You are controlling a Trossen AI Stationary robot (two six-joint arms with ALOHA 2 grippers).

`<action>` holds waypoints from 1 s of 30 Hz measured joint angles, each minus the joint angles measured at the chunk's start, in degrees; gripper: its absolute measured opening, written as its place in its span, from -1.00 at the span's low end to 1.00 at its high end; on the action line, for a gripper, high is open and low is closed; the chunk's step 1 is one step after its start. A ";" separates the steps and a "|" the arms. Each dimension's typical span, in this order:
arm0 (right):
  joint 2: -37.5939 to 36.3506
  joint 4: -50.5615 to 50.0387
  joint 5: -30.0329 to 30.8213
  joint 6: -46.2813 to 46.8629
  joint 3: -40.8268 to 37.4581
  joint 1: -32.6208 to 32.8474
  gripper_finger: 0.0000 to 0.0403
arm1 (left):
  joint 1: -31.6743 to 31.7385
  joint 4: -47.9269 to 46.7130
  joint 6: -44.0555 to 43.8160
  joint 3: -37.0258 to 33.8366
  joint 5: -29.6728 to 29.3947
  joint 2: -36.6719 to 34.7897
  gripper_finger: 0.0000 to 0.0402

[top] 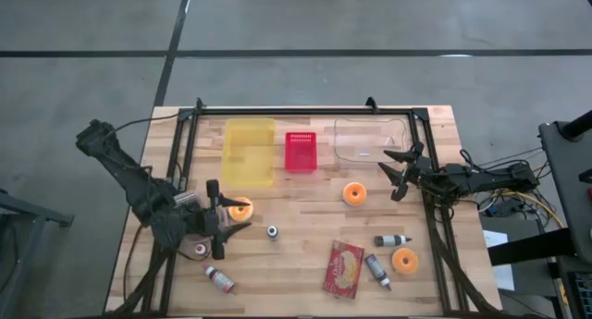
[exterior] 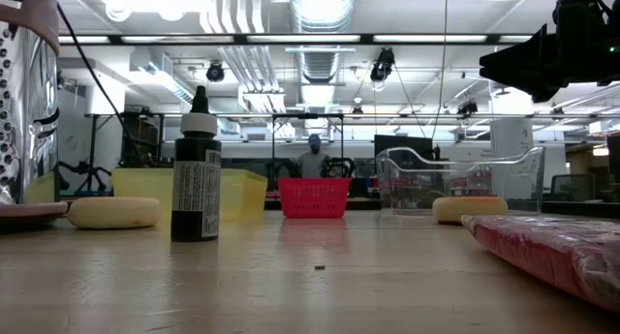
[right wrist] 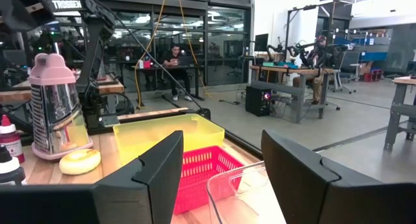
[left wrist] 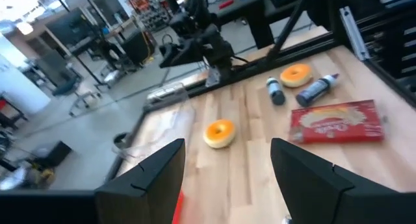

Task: Pick & Place Food Item
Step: Put the red food coloring bottle into the yellow bin

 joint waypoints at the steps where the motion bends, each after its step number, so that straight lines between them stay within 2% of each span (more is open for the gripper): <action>1: 0.00 0.00 0.00 0.00 -0.01 0.01 0.01 | -0.48 -0.40 -1.57 0.02 -0.44 0.28 0.15; 7: 0.02 0.00 0.00 0.00 -0.02 0.01 0.01 | -4.10 -0.77 -7.64 0.04 -5.88 2.20 0.15; 16: 0.00 -0.02 0.01 0.00 -0.02 0.02 0.01 | -11.10 -1.29 -9.69 1.70 -9.38 5.01 0.15; 21: 0.01 -0.02 0.01 0.00 -0.02 0.02 0.01 | -15.39 -7.63 -22.02 1.73 -14.31 5.44 0.15; 25: 0.01 -0.01 0.00 0.00 -0.02 0.02 0.01 | -18.02 -12.21 -32.08 1.63 -16.04 5.86 0.15; 30: 0.00 -0.02 0.02 0.00 0.00 0.02 0.01 | -20.13 -12.81 -36.64 1.20 -16.63 6.96 0.15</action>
